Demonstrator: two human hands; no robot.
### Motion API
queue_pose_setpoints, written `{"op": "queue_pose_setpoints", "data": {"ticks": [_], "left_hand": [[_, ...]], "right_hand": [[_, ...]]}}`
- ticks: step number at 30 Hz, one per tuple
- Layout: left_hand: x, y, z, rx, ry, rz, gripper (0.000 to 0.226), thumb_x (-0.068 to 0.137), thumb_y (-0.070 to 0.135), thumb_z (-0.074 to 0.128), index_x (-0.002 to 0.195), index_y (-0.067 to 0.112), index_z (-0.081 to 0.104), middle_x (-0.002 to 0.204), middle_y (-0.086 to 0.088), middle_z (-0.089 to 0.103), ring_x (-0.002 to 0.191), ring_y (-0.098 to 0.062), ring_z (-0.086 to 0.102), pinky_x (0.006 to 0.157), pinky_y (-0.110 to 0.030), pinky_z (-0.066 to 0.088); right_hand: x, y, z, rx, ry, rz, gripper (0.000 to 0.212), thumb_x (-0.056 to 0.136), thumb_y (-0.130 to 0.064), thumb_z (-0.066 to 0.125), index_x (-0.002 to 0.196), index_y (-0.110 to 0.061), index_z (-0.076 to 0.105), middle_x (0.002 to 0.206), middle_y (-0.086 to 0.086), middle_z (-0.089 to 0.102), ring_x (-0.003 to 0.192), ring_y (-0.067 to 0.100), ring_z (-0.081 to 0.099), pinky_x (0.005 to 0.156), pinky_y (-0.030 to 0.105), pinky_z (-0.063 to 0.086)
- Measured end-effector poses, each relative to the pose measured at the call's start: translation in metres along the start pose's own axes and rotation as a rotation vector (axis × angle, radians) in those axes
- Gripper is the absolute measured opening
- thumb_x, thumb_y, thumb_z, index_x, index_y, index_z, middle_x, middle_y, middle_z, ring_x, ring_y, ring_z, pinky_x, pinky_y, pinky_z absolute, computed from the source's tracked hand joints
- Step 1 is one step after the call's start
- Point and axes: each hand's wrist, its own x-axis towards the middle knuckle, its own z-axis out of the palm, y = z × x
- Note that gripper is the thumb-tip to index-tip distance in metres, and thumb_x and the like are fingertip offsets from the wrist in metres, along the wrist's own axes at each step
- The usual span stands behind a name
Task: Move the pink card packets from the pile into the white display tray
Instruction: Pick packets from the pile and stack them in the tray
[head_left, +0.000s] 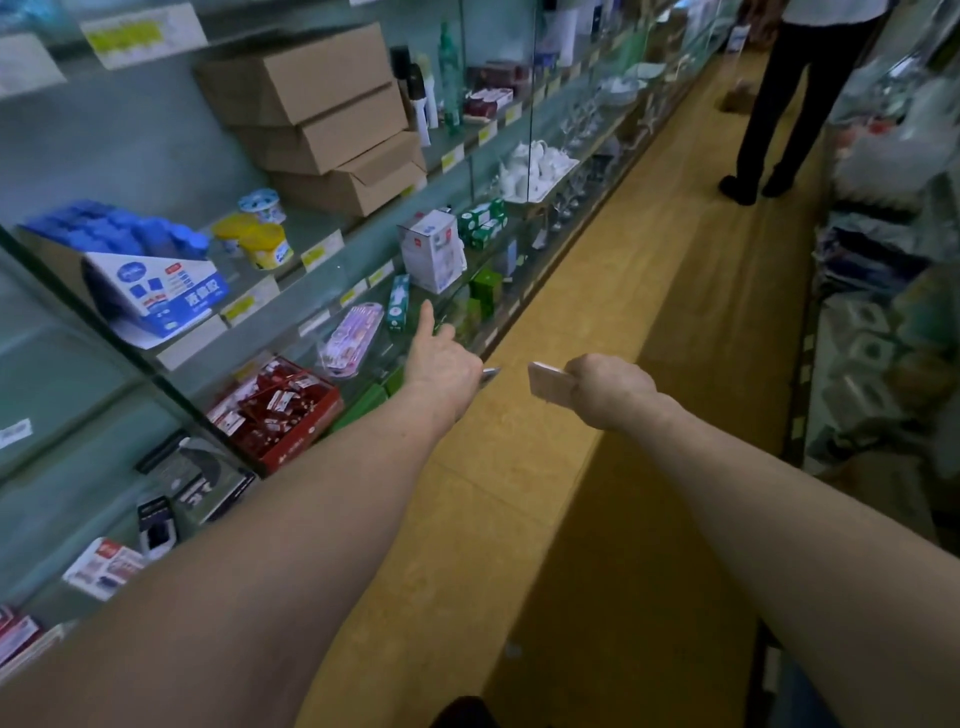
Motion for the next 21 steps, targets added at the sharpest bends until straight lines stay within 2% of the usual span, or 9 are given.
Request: {"op": "queue_pose_setpoints", "data": {"ticks": [5,9,13,17,21], "left_hand": [[0.033,0.008,-0.010,-0.014,-0.007,-0.028,0.002,0.087,0.019,0.060,0.086,0.021,0.062,0.104,-0.001,0.067,0.123,-0.026,0.043,0.115,-0.058,0.001],[0.070,0.008,-0.021,-0.028,-0.031,-0.067,0.011,0.087,0.016,0.060,0.079,0.020,0.053,0.105,-0.002,0.066,0.124,-0.026,0.042,0.115,-0.057,0.001],[0.119,0.001,-0.031,-0.076,-0.026,-0.101,0.005,0.087,0.020,0.060,0.084,0.022,0.058,0.108,-0.001,0.066,0.126,-0.024,0.041,0.115,-0.056,0.000],[0.179,-0.007,-0.044,-0.107,-0.002,-0.124,0.008,0.089,0.020,0.056,0.086,0.021,0.064,0.110,-0.001,0.066,0.127,-0.025,0.041,0.115,-0.057,-0.001],[0.232,-0.021,-0.060,-0.072,0.005,-0.154,0.010,0.089,0.015,0.056,0.081,0.021,0.058,0.111,-0.005,0.065,0.125,-0.028,0.042,0.114,-0.059,-0.002]], "right_hand": [[0.032,0.015,-0.016,-0.005,-0.010,-0.034,0.032,0.092,-0.014,0.054,0.124,-0.018,0.056,0.102,0.003,0.059,0.090,0.019,0.056,0.072,0.030,0.048],[0.069,0.025,-0.032,-0.013,-0.022,-0.061,0.033,0.093,-0.011,0.052,0.126,-0.017,0.055,0.108,0.006,0.060,0.095,0.021,0.057,0.080,0.032,0.052],[0.120,0.031,-0.056,-0.036,-0.001,-0.085,0.034,0.093,-0.011,0.052,0.125,-0.017,0.056,0.109,0.006,0.061,0.098,0.023,0.060,0.086,0.038,0.053],[0.176,0.036,-0.084,-0.074,0.021,-0.092,0.034,0.091,-0.013,0.053,0.124,-0.018,0.057,0.106,0.006,0.062,0.095,0.023,0.061,0.084,0.039,0.055],[0.229,0.042,-0.110,-0.107,0.048,-0.111,0.030,0.091,-0.013,0.052,0.120,-0.019,0.059,0.101,0.005,0.062,0.091,0.023,0.061,0.080,0.037,0.055]]}}
